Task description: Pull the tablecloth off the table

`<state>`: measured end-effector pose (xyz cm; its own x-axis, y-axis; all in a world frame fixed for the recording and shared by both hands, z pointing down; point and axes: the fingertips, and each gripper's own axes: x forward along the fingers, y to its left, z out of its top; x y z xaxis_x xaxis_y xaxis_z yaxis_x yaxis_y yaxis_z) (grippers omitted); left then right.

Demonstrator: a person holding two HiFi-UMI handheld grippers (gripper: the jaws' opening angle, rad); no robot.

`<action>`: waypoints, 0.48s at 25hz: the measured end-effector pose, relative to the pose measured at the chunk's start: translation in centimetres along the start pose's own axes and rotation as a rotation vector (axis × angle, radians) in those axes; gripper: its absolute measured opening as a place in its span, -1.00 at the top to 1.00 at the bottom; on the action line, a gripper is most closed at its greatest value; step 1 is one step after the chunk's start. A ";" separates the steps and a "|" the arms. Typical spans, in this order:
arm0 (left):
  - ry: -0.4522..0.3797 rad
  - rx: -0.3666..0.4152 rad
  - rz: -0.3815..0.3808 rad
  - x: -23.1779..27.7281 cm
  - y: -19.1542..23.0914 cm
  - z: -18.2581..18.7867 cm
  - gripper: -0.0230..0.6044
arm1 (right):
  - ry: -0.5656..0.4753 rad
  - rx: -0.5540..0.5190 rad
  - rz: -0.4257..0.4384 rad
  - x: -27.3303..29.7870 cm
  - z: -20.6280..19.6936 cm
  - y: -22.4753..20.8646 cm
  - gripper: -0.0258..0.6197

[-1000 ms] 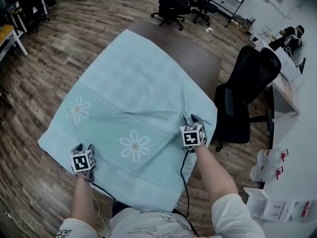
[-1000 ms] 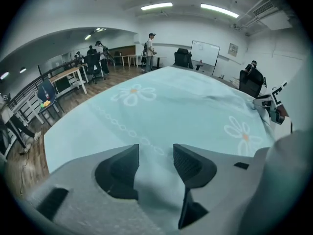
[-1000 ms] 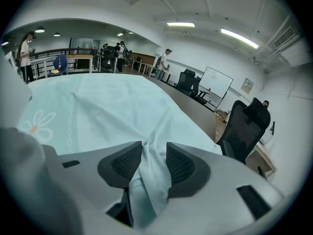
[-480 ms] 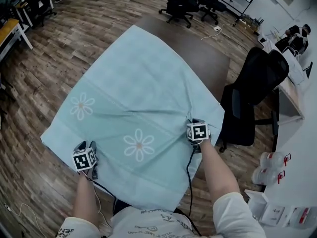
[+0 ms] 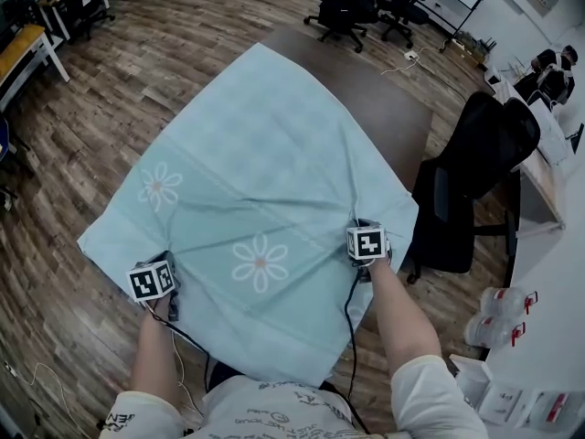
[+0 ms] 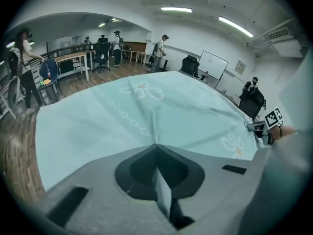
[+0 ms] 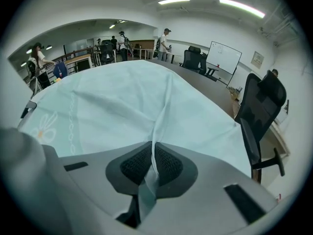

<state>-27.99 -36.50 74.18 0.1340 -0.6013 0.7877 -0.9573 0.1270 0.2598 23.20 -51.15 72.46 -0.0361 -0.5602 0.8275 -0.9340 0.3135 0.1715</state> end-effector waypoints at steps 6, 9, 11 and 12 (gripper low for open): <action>-0.075 0.064 -0.013 -3.4 -1.3 0.6 0.90 | -0.158 0.009 -0.015 -4.2 1.2 0.2 0.87; -0.109 0.079 -0.003 -5.2 -2.4 1.0 0.90 | -0.227 0.027 -0.011 -6.7 2.0 -0.3 0.87; -0.134 0.085 -0.011 -6.4 -3.2 1.0 0.90 | -0.271 0.030 -0.007 -8.4 2.2 -0.3 0.87; -0.145 0.089 -0.017 -7.0 -3.6 0.9 0.90 | -0.291 0.027 -0.004 -9.2 2.1 -0.1 0.87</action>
<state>-25.73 -33.45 67.18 0.1183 -0.7111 0.6931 -0.9750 0.0490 0.2168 22.91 -47.63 63.66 -0.1292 -0.7590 0.6381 -0.9434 0.2924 0.1568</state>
